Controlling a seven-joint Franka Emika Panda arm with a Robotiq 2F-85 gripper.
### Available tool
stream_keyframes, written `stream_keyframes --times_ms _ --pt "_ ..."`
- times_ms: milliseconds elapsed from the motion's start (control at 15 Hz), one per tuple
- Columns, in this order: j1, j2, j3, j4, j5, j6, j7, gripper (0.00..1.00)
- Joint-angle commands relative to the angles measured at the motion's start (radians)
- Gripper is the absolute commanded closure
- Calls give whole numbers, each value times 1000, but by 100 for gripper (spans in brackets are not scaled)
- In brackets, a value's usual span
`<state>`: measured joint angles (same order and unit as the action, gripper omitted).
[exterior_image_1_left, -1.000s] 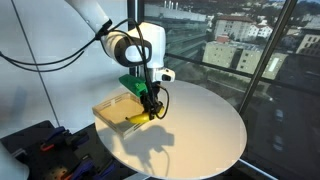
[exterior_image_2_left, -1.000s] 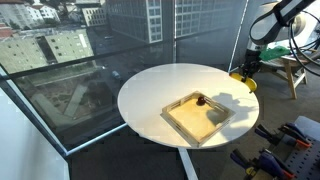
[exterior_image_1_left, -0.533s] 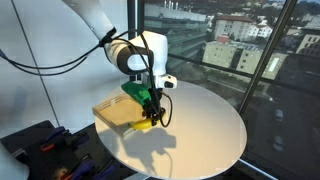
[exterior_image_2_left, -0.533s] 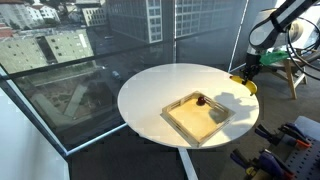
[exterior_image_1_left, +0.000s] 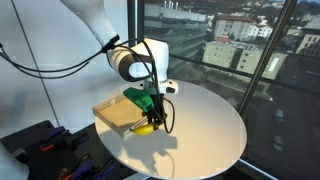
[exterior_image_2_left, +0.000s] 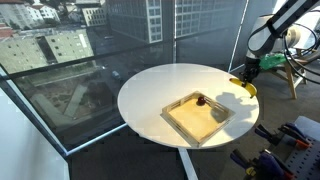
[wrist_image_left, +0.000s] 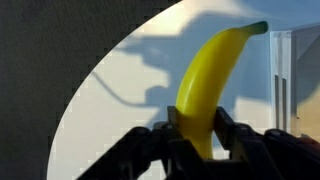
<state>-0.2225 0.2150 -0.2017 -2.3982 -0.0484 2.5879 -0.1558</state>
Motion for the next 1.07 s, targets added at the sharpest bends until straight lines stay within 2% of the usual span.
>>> stream_keyframes --times_ms 0,1000 --pt "-19 27 14 18 31 30 -50 84" --pt "-72 137 70 43 107 105 -134 84"
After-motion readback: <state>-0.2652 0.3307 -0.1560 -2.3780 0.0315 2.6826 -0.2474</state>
